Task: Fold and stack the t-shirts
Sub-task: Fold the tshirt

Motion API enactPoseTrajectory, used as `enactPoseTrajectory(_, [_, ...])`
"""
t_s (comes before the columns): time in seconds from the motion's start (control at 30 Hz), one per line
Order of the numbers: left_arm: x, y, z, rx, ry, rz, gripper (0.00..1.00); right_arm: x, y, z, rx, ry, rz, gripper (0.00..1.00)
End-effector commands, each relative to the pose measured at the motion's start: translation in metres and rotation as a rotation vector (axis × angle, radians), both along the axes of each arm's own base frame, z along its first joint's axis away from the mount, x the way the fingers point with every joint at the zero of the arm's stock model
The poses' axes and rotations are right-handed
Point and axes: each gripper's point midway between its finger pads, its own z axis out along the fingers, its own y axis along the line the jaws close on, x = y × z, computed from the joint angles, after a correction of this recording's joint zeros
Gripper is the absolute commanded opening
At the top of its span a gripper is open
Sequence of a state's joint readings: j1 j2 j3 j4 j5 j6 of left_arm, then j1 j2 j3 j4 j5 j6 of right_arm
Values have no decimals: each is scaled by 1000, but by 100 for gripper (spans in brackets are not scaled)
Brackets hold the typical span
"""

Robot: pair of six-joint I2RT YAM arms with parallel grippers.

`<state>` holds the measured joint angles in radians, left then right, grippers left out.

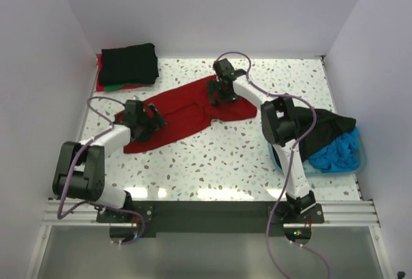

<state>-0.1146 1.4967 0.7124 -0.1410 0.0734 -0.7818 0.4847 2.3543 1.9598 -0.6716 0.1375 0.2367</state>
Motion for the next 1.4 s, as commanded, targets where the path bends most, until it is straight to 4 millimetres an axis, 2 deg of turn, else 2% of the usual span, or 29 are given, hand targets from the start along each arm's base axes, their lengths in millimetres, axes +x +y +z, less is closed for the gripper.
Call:
enactPoseTrajectory(0.0, [-115,-52,-49,-96,366,-37,100,35,8,-14,-35,-54,179,99])
enactPoseTrajectory(0.07, [-130,-67,-52,-99,375,-56,100,45,15,-21,-21,-67,218,99])
enactPoseTrajectory(0.1, [-135,-75,-52,-110,391,-48,100,58,21,-14,-34,-129,290,99])
enactPoseTrajectory(0.23, [-179,-110,-64,-123,475,-129,100,80,35,-19,-32,-229,403,99])
enactPoseTrajectory(0.27, [-196,-132,-66,-169,506,-138,100,103,52,0,33,-328,387,99])
enactPoseTrajectory(0.3, [-204,-137,-67,-157,515,-171,100,102,51,-9,30,-316,387,99])
enactPoseTrajectory(0.37, [-208,-160,-61,-192,498,-214,100,113,65,1,102,-354,366,99])
enactPoseTrajectory(0.4, [-220,-172,-61,-182,512,-246,100,124,79,17,184,-407,345,99])
enactPoseTrajectory(0.47, [-216,-192,-50,-169,492,-275,100,133,88,21,235,-456,320,99])
enactPoseTrajectory(0.53, [-216,-204,-48,-132,479,-319,100,140,96,34,313,-498,271,99])
enactPoseTrajectory(0.7, [-188,-238,-15,-133,370,-396,100,150,99,60,338,-567,251,99])
enactPoseTrajectory(0.73, [-178,-247,-2,-133,331,-399,100,152,98,66,332,-586,253,99])
enactPoseTrajectory(0.77, [-173,-251,6,-128,304,-421,100,158,99,83,324,-631,264,99])
enactPoseTrajectory(0.83, [-160,-262,29,-124,244,-447,100,161,99,101,316,-668,282,99])
enactPoseTrajectory(0.87, [-156,-263,37,-113,218,-462,100,162,100,124,320,-706,291,99])
enactPoseTrajectory(0.9, [-152,-266,48,-120,188,-473,100,161,100,137,322,-721,305,99])
enactPoseTrajectory(0.97, [-150,-266,64,-123,160,-481,100,155,100,160,318,-747,348,99])
enactPoseTrajectory(1.0, [-145,-262,77,-117,114,-476,100,144,101,187,338,-757,370,99])
enactPoseTrajectory(1.07, [-145,-244,80,-65,97,-449,100,131,98,198,349,-721,371,99])
enactPoseTrajectory(1.1, [-147,-235,90,-67,75,-440,100,118,92,213,384,-680,324,99])
enactPoseTrajectory(1.13, [-152,-215,80,-3,94,-412,100,109,88,217,398,-650,298,99])
enactPoseTrajectory(1.17, [-155,-202,86,3,81,-382,100,95,84,195,417,-541,238,99])
enactPoseTrajectory(1.2, [-157,-188,83,34,88,-353,100,83,80,207,438,-522,217,99])
enactPoseTrajectory(1.23, [-165,-157,76,103,114,-285,100,67,78,177,441,-420,161,99])
enactPoseTrajectory(1.27, [-169,-141,66,159,140,-252,100,57,78,170,435,-386,143,99])
enactPoseTrajectory(1.3, [-171,-126,70,171,128,-219,100,48,77,163,426,-354,132,99])
enactPoseTrajectory(1.33, [-180,-96,59,258,165,-170,100,38,80,154,405,-325,117,99])
enactPoseTrajectory(1.37, [-180,-82,62,250,159,-113,100,26,79,136,377,-261,100,99])
